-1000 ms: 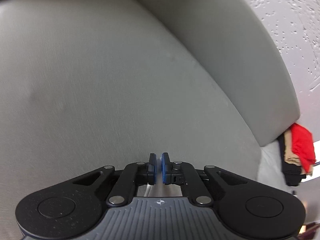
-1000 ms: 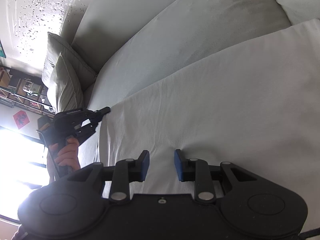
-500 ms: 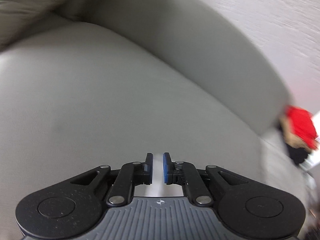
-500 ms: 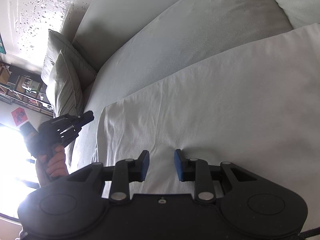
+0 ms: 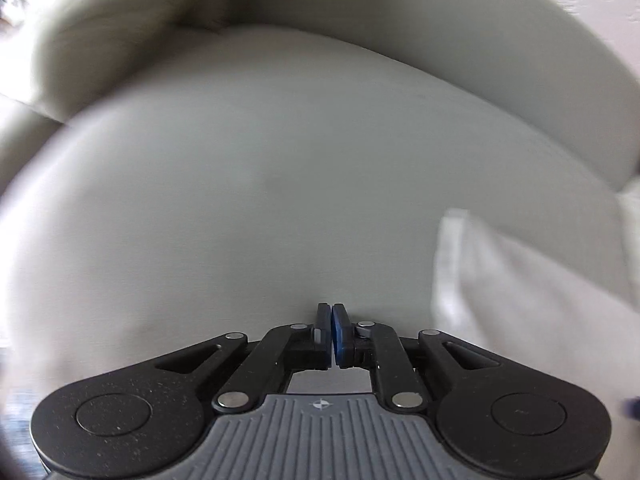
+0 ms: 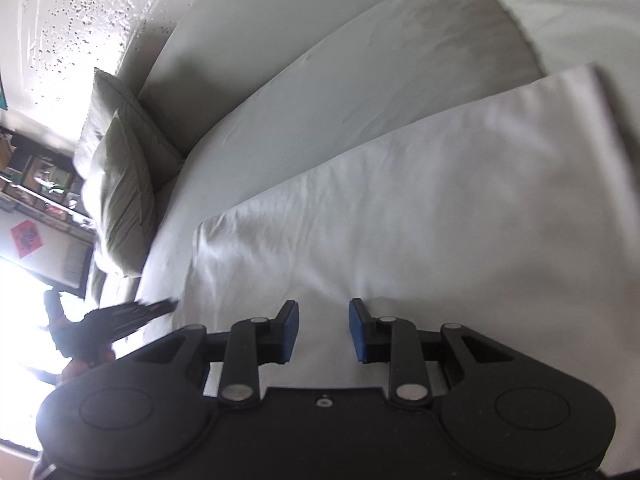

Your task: Fold clothes

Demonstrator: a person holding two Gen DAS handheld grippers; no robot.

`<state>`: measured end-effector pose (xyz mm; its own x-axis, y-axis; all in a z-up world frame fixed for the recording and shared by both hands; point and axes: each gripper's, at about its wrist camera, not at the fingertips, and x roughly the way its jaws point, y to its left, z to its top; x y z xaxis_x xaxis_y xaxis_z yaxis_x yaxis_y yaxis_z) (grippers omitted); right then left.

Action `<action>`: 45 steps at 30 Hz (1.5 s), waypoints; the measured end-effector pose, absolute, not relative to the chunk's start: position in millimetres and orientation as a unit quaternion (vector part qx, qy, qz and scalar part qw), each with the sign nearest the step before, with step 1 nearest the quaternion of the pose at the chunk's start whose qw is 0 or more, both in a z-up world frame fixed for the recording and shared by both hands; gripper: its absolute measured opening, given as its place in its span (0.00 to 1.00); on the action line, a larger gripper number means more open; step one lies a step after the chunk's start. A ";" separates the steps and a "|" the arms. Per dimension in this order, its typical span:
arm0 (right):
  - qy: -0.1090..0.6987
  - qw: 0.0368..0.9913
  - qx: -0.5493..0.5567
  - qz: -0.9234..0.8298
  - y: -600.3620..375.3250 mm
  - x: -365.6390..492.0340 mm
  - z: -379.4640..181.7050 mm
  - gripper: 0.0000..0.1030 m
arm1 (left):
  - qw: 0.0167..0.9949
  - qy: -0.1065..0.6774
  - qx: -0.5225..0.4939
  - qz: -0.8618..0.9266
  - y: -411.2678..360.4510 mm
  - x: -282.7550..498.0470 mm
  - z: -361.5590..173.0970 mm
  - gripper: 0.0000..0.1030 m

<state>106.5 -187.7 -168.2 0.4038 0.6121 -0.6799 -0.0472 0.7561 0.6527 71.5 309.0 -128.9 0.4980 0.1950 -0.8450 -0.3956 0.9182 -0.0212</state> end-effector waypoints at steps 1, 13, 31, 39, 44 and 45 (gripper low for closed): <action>0.500 0.797 0.275 0.200 -191.4 100.7 -164.0 0.33 | 0.861 0.465 -0.100 0.179 308.1 63.3 -124.5 0.06; 0.478 0.816 0.288 0.154 -224.5 49.4 -158.1 0.48 | 0.840 0.489 -0.231 0.046 293.1 58.1 -132.5 0.15; 0.477 0.822 0.266 0.164 -223.6 47.5 -161.7 0.53 | 0.862 0.474 -0.121 0.136 257.9 35.6 -119.9 0.04; 0.430 0.859 0.254 0.116 -236.6 44.6 -153.9 0.25 | 0.901 0.398 -0.171 0.022 228.5 47.0 -109.0 0.11; 0.446 0.859 0.246 0.038 -250.7 55.4 -168.1 0.11 | 0.852 0.496 -0.157 0.061 210.1 86.9 -144.3 0.15; 0.449 0.859 0.245 0.022 -253.6 57.5 -170.9 0.11 | 0.852 0.496 -0.154 0.071 211.1 84.0 -143.2 0.15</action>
